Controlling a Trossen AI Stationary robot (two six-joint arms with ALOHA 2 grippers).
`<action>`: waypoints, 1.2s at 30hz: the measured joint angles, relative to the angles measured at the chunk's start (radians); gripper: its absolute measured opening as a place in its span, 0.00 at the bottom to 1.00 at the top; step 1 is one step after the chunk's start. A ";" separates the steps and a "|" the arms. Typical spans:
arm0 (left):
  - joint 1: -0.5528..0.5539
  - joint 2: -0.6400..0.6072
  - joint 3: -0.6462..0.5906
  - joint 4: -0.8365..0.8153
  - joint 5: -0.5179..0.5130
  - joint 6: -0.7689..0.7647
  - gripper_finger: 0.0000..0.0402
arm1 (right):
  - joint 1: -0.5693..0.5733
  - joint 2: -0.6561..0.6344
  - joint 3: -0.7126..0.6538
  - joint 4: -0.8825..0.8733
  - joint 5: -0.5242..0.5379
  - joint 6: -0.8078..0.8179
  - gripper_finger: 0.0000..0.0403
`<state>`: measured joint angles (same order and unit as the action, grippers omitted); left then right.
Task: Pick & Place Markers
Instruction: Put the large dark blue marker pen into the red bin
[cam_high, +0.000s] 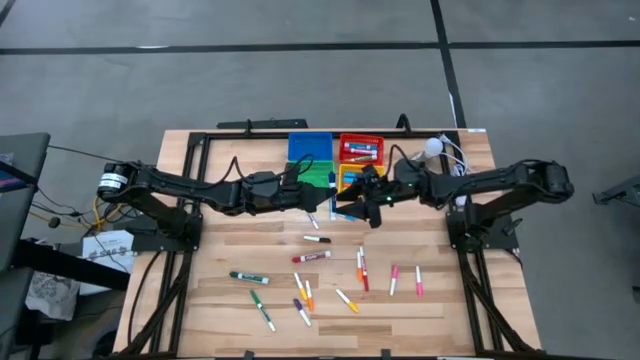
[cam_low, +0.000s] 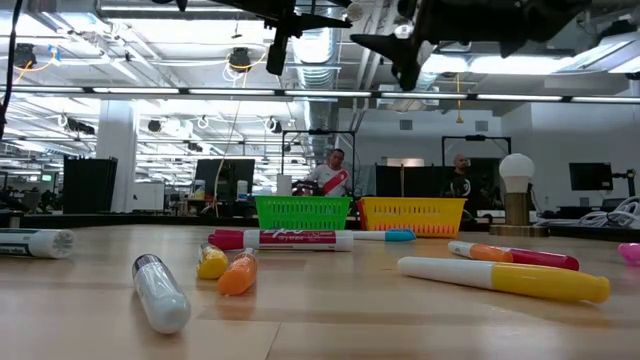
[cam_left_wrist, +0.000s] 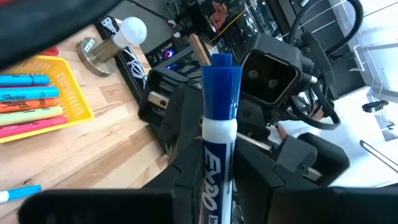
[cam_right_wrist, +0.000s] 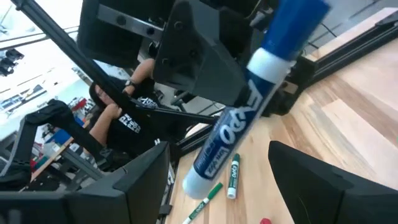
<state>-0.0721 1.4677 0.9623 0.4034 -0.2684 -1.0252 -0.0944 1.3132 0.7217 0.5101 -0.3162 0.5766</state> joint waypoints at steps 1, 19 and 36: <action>0.000 0.000 0.000 0.000 0.000 0.000 0.17 | 0.000 0.014 0.010 0.000 -0.001 0.000 0.66; 0.001 -0.001 0.000 -0.021 0.000 0.001 0.17 | -0.013 0.106 0.079 -0.001 -0.025 0.005 0.51; 0.001 -0.002 -0.001 -0.015 -0.010 0.040 0.29 | -0.014 0.106 0.077 -0.008 -0.044 -0.004 0.15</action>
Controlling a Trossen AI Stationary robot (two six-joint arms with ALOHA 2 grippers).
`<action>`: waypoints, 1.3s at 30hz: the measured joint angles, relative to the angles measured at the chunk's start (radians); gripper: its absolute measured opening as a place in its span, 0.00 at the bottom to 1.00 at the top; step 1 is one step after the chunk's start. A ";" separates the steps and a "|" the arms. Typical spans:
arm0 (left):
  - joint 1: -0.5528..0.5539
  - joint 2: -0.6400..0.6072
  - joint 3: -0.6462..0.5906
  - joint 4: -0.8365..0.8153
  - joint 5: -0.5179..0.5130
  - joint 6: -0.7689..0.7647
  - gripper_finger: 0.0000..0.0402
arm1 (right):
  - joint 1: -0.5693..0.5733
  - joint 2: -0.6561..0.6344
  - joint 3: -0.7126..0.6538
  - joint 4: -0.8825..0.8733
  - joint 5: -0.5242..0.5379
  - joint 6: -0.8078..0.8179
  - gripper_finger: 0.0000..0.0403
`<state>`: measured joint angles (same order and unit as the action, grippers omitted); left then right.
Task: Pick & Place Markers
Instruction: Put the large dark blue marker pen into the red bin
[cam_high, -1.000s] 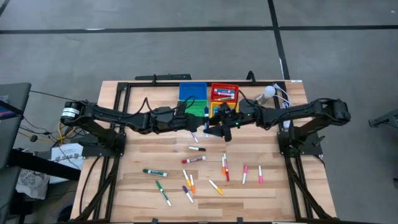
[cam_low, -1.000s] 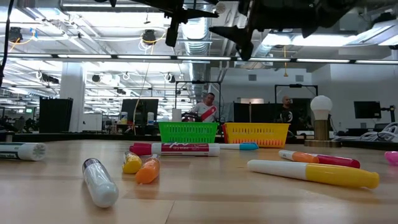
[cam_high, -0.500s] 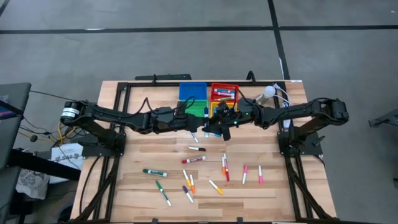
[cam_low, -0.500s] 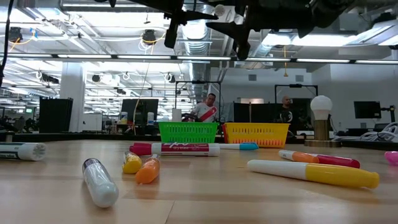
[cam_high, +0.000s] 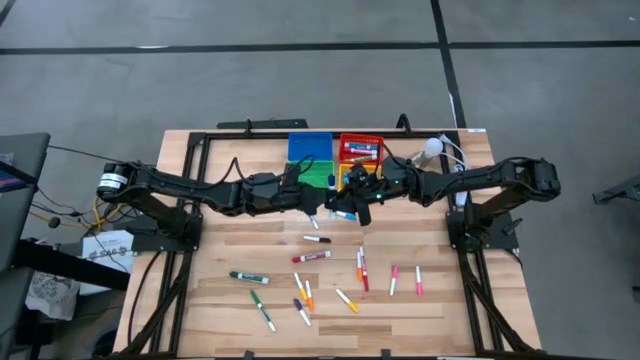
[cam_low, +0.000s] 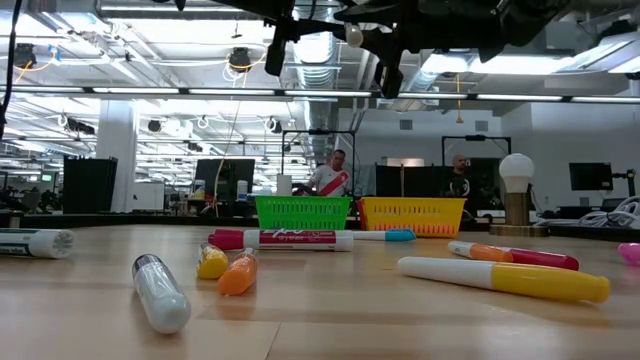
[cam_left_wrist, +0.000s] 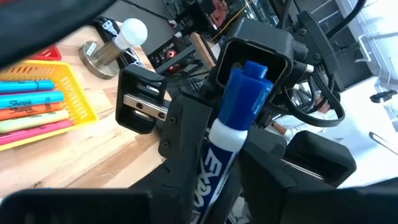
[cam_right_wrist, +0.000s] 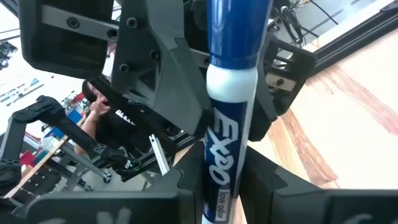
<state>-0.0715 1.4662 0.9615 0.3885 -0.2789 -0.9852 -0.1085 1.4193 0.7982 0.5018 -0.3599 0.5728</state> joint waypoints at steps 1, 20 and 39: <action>0.000 0.000 0.000 -0.001 -0.004 0.000 0.31 | 0.000 0.000 0.000 0.000 0.000 -0.002 0.16; -0.007 -0.058 -0.001 -0.059 0.047 0.176 0.68 | -0.012 0.000 0.000 -0.055 -0.009 0.001 0.14; -0.154 -0.332 -0.350 -0.061 -0.279 0.192 0.67 | -0.221 -0.159 0.016 -0.619 0.116 -0.311 0.14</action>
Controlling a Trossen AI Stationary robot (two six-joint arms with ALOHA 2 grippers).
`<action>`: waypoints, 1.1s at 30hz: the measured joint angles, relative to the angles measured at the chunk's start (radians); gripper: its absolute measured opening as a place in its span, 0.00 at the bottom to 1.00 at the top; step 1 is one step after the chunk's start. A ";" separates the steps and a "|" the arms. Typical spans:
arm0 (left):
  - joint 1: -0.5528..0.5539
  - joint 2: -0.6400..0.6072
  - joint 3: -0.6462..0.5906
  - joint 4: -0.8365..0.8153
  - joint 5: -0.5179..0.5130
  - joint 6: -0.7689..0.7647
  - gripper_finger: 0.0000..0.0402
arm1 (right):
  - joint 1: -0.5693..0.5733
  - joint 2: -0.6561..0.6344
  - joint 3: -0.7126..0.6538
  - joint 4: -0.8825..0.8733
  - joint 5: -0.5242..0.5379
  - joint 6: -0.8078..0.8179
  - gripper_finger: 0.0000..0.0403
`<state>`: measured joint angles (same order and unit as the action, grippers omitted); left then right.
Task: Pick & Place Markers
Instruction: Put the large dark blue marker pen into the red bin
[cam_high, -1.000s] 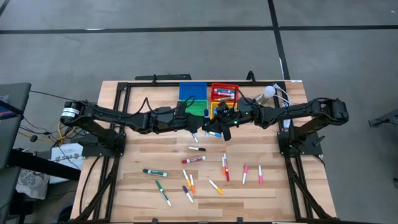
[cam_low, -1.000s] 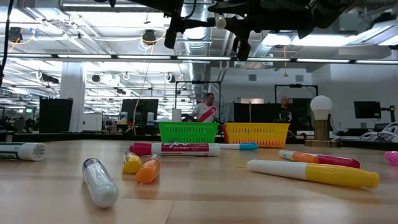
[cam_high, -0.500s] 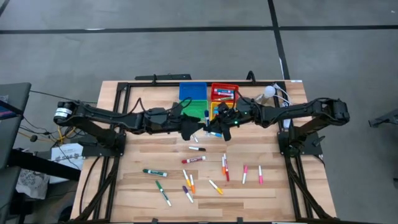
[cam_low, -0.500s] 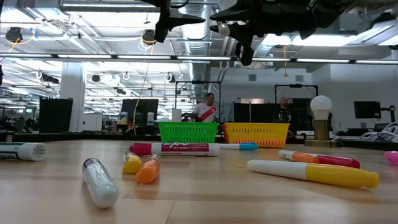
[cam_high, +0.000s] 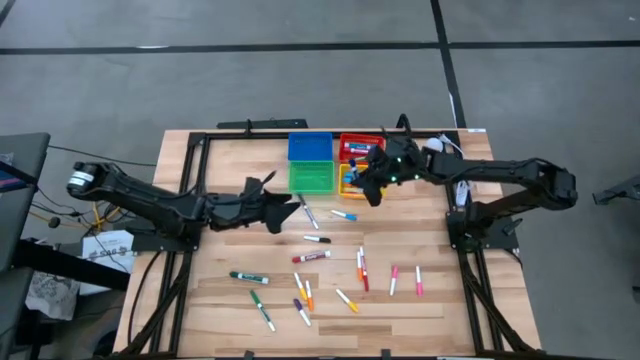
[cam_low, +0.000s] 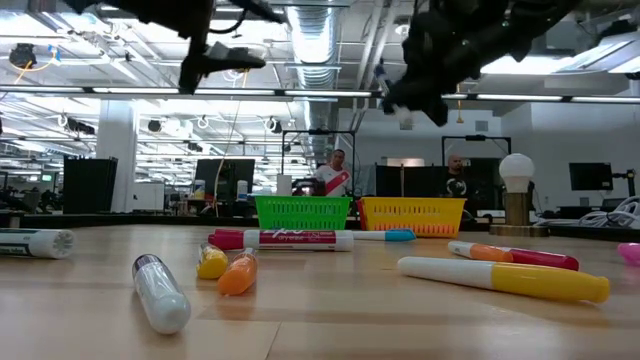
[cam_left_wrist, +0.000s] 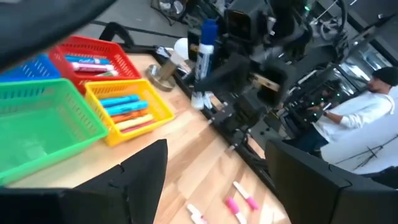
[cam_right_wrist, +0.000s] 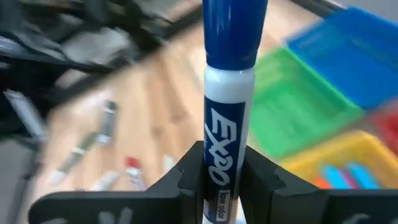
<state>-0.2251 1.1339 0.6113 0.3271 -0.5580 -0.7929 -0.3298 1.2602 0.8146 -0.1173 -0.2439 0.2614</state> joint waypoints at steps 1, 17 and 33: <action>-0.005 -0.007 -0.014 0.004 -0.001 0.000 0.67 | -0.018 0.003 0.015 -0.050 0.015 -0.025 0.14; -0.028 -0.029 -0.150 0.019 -0.004 0.010 0.67 | -0.170 0.269 0.445 -0.527 0.298 -0.522 0.14; -0.077 -0.029 -0.154 0.039 -0.090 0.082 0.67 | -0.257 0.582 0.521 -0.601 0.429 -0.761 0.14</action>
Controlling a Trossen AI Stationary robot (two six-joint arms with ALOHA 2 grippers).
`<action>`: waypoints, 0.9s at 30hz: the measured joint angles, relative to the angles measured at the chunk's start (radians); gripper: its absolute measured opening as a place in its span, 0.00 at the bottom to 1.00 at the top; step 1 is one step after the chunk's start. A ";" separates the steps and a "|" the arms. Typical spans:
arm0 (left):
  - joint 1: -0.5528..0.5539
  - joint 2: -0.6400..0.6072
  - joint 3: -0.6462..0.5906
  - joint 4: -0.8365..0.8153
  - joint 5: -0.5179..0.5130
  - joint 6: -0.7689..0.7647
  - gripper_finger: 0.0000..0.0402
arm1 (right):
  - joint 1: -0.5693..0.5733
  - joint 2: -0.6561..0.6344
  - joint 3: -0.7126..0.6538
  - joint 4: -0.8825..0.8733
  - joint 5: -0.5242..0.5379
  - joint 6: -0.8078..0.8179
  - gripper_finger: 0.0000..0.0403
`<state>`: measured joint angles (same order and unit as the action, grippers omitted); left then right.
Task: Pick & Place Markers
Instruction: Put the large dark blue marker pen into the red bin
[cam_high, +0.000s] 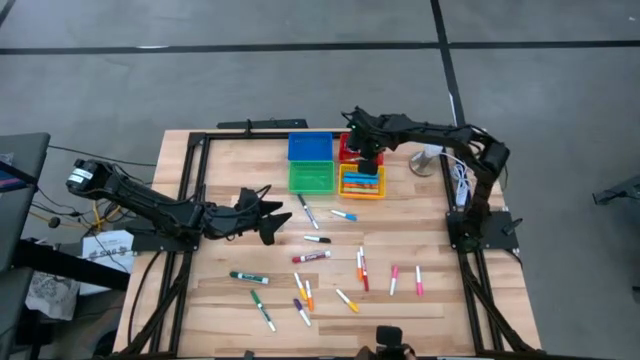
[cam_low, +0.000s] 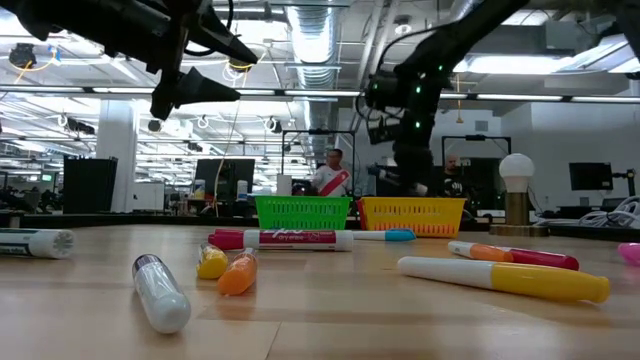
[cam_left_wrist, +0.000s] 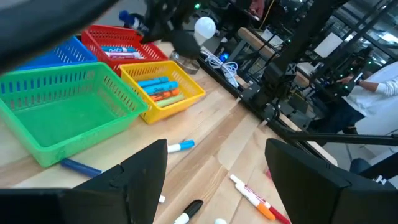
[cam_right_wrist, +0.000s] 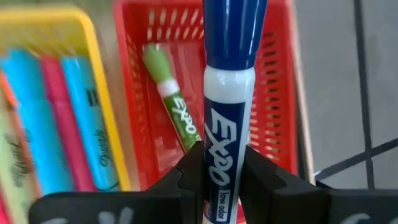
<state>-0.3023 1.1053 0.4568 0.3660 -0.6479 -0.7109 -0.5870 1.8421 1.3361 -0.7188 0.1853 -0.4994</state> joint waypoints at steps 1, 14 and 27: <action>0.000 0.000 0.000 0.001 0.000 0.000 0.67 | -0.005 0.014 0.000 0.000 0.001 -0.006 0.14; 0.001 0.000 0.000 0.002 0.000 0.000 0.67 | -0.025 0.078 0.000 0.033 0.000 -0.034 0.14; 0.001 0.000 0.001 0.002 0.001 0.000 0.67 | -0.025 0.077 0.000 0.035 -0.005 -0.037 0.23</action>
<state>-0.3016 1.1057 0.4580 0.3683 -0.6472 -0.7109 -0.6121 1.9190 1.3361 -0.6834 0.1798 -0.5363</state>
